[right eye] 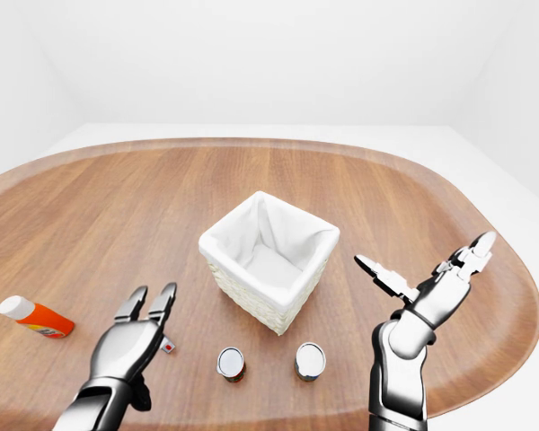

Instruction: Pick up the alphabet soup and the cream cheese box, and put them in the basket.

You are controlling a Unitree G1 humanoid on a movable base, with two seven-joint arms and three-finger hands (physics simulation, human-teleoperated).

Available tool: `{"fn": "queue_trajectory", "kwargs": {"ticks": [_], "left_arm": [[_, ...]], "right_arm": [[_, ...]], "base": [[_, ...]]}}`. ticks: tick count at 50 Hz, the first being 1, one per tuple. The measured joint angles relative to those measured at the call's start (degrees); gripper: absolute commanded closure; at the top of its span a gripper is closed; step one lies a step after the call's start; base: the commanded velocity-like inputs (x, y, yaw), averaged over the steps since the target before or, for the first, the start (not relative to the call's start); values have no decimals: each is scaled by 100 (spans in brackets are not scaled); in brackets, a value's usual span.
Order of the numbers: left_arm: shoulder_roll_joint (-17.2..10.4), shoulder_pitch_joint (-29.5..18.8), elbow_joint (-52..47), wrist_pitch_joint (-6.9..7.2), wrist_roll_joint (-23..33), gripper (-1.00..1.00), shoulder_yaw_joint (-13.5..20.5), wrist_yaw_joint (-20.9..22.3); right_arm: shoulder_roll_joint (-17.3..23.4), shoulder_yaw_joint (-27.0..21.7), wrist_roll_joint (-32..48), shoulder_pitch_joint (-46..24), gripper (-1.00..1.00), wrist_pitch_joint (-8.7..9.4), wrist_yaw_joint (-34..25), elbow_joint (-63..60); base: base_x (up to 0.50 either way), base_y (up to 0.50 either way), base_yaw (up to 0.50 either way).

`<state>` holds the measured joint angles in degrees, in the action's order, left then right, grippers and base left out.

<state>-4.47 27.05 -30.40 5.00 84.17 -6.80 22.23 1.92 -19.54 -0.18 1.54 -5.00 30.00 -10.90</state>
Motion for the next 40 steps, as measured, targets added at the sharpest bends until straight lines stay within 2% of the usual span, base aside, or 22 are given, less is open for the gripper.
{"fn": "queue_trajectory", "kwargs": {"ticks": [22,40], "left_arm": [[-112,-81,759,0,-6,-100,-88,-484],[-172,-84,1056,0,-61,-100,-124,-650]], "right_arm": [[4,4,5,-7,-100,0,0,4],[-8,4,29,16,-100,0,0,-42]], "base": [[0,0,0],[0,0,0]]}}
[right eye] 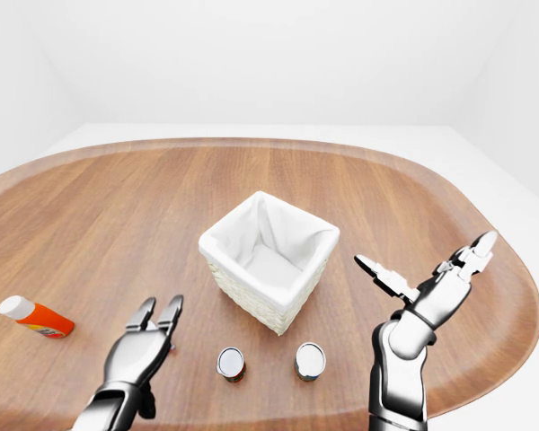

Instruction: Pick up the alphabet soup and the cream cheese box, and put them in the basket.

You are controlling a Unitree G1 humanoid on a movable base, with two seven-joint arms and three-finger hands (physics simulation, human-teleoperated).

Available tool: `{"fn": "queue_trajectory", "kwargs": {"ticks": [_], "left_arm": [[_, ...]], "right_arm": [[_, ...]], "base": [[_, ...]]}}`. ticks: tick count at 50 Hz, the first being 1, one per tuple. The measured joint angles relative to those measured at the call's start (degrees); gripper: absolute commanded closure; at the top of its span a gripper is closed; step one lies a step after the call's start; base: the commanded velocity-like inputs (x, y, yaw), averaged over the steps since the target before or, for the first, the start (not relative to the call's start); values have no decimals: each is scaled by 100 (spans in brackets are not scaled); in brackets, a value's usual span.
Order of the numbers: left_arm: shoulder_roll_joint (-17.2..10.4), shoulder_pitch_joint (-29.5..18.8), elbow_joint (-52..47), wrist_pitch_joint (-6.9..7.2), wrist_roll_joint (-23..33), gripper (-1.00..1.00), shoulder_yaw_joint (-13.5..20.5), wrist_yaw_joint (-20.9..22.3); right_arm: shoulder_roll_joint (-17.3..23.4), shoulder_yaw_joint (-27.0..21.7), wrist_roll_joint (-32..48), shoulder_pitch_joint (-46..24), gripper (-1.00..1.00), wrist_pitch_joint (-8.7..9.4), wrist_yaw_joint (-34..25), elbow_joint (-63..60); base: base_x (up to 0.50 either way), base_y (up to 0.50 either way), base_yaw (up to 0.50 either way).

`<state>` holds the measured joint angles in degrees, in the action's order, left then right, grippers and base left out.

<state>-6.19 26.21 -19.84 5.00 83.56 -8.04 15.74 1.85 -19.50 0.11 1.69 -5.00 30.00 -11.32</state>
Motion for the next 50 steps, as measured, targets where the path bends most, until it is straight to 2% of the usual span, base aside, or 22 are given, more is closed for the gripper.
{"fn": "queue_trajectory", "kwargs": {"ticks": [34,50], "left_arm": [[-51,-21,177,0,-57,-100,-18,-98],[-98,-104,781,0,-101,-100,-42,-264]], "right_arm": [[-30,-5,150,37,-100,0,0,-104],[-51,-9,173,63,-100,0,0,-181]], "base": [[0,0,0],[0,0,0]]}}
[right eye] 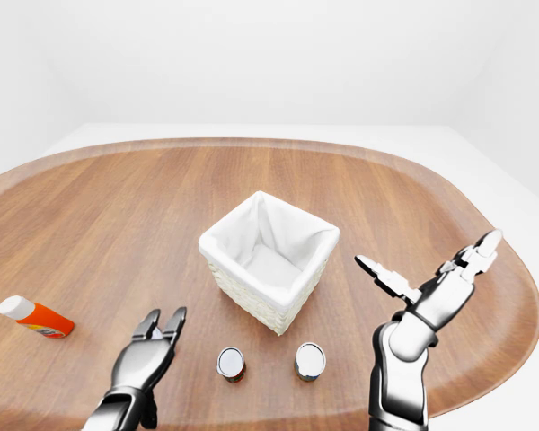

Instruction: Pick up the alphabet soup and the cream cheese box, and put them in the basket.

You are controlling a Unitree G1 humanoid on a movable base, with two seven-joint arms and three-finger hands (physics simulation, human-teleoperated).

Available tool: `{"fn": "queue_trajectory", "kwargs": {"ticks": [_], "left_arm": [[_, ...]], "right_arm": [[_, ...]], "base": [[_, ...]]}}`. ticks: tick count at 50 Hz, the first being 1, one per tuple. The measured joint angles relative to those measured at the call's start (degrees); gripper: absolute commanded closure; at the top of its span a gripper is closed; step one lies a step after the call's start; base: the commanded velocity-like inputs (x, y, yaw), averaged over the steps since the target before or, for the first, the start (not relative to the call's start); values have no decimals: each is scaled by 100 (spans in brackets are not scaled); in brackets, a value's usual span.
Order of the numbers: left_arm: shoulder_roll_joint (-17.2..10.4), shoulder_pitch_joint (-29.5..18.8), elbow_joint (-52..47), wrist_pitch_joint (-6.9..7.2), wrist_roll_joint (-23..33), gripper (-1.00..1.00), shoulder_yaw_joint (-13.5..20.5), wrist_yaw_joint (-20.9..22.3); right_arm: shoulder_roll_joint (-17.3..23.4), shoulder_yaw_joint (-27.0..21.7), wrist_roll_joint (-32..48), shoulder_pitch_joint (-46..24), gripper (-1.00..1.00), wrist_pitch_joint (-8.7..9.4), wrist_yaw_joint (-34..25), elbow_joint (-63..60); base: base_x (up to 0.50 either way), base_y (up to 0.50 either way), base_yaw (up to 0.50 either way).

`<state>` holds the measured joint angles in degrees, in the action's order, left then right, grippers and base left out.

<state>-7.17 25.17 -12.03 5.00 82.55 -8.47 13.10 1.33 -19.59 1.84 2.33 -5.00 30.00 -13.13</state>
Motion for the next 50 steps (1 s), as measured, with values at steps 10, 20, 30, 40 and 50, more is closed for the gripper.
{"fn": "queue_trajectory", "kwargs": {"ticks": [10,20,30,40,50], "left_arm": [[-41,-91,466,0,-97,-100,-45,-195],[-76,-167,801,0,-184,-100,-75,-314],[-109,-161,965,0,-245,-100,-90,-391],[-143,-102,1002,0,-331,-100,-40,-480],[-143,-94,1020,0,-413,-100,75,-578]], "right_arm": [[5,4,11,-9,-100,0,0,41],[9,10,19,-11,-100,0,0,43],[13,12,25,-19,-100,0,0,59],[12,15,25,-19,-100,0,0,56],[9,16,27,-13,-100,0,0,51]], "base": [[0,0,0],[0,0,0],[0,0,0],[0,0,0],[0,0,0]]}}
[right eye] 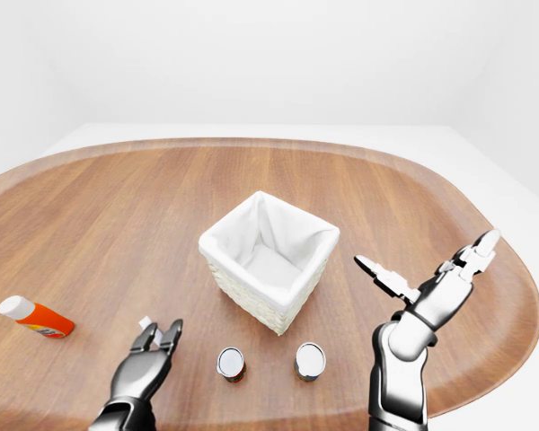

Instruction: Pick up the alphabet soup and the cream cheese box, and put them in the basket.

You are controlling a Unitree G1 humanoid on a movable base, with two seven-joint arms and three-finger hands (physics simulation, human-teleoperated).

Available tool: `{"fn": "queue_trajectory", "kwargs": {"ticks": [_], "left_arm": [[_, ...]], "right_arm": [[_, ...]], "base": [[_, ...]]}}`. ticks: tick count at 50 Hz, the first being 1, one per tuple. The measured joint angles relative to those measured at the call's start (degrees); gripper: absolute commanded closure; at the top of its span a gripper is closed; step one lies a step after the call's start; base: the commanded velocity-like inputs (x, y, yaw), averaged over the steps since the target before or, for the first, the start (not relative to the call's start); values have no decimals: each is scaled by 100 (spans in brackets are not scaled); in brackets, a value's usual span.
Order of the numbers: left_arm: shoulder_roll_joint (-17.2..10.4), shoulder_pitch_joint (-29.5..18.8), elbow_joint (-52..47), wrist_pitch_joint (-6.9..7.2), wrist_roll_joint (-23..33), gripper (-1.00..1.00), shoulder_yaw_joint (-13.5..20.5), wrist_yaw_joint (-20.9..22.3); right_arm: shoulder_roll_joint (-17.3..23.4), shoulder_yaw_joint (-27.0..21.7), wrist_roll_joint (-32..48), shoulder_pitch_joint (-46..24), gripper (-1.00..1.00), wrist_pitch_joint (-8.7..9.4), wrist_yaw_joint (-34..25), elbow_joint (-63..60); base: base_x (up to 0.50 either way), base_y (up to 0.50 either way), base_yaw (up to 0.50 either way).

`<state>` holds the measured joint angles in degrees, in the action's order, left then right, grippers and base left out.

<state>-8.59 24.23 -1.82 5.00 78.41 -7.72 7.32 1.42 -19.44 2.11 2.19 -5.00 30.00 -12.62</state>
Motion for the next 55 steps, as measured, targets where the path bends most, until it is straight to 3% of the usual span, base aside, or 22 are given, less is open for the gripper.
{"fn": "queue_trajectory", "kwargs": {"ticks": [17,33,55], "left_arm": [[48,-217,86,0,25,-100,94,64],[42,-712,688,0,-31,-100,210,180],[-50,-1155,1590,0,-325,-100,440,-81]], "right_arm": [[0,0,4,-1,-100,0,0,1],[8,2,1,-13,-100,0,0,22],[-2,6,11,-2,-100,0,0,-9]], "base": [[0,0,0],[0,0,0],[0,0,0]]}}
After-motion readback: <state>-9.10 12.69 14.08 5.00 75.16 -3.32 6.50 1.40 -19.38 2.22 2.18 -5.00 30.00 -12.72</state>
